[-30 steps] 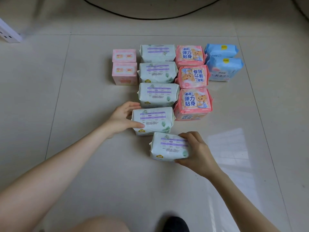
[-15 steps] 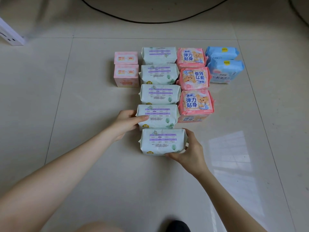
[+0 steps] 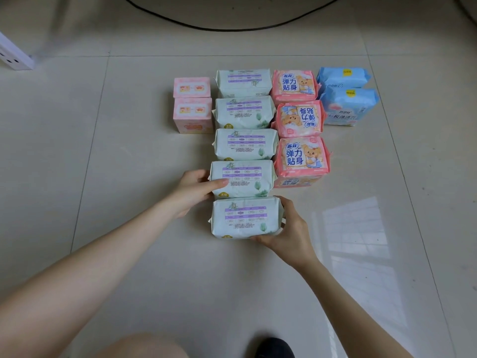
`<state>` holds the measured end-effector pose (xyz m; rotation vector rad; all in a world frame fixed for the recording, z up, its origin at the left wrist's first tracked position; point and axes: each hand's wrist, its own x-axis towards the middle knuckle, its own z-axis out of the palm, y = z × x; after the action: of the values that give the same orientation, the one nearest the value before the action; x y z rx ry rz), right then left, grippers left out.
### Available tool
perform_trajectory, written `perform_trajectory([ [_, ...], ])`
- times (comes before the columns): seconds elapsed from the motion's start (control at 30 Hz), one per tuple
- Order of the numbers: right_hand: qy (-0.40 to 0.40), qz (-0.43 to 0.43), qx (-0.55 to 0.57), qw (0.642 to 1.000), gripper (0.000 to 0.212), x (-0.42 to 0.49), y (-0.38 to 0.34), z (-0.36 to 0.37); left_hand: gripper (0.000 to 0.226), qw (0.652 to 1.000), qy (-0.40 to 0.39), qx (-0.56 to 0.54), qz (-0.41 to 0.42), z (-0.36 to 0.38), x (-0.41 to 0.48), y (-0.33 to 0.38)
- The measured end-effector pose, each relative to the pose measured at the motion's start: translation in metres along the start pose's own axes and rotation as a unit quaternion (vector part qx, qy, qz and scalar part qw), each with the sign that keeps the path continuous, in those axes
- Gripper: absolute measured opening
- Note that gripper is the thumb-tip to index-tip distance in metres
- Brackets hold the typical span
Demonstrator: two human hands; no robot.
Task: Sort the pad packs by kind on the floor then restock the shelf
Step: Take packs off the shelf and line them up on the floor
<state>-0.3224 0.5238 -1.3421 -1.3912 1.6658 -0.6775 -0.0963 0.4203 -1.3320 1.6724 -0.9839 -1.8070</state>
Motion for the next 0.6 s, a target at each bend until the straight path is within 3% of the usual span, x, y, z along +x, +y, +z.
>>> perform_trajectory([
  [0.27, -0.033, 0.062, -0.067, 0.995, 0.085, -0.015, -0.020, -0.008, 0.022, 0.971, 0.051, 0.229, 0.033, -0.003, -0.021, 0.010],
  [0.4, -0.063, 0.089, -0.171, 0.979, 0.091, -0.026, -0.045, -0.024, 0.040, 0.943, 0.058, 0.327, 0.031, -0.009, -0.045, 0.025],
  [0.6, -0.095, 0.065, -0.311, 0.943, 0.080, -0.048, -0.103, -0.058, 0.051, 0.829, 0.061, 0.548, 0.088, -0.012, -0.110, 0.056],
])
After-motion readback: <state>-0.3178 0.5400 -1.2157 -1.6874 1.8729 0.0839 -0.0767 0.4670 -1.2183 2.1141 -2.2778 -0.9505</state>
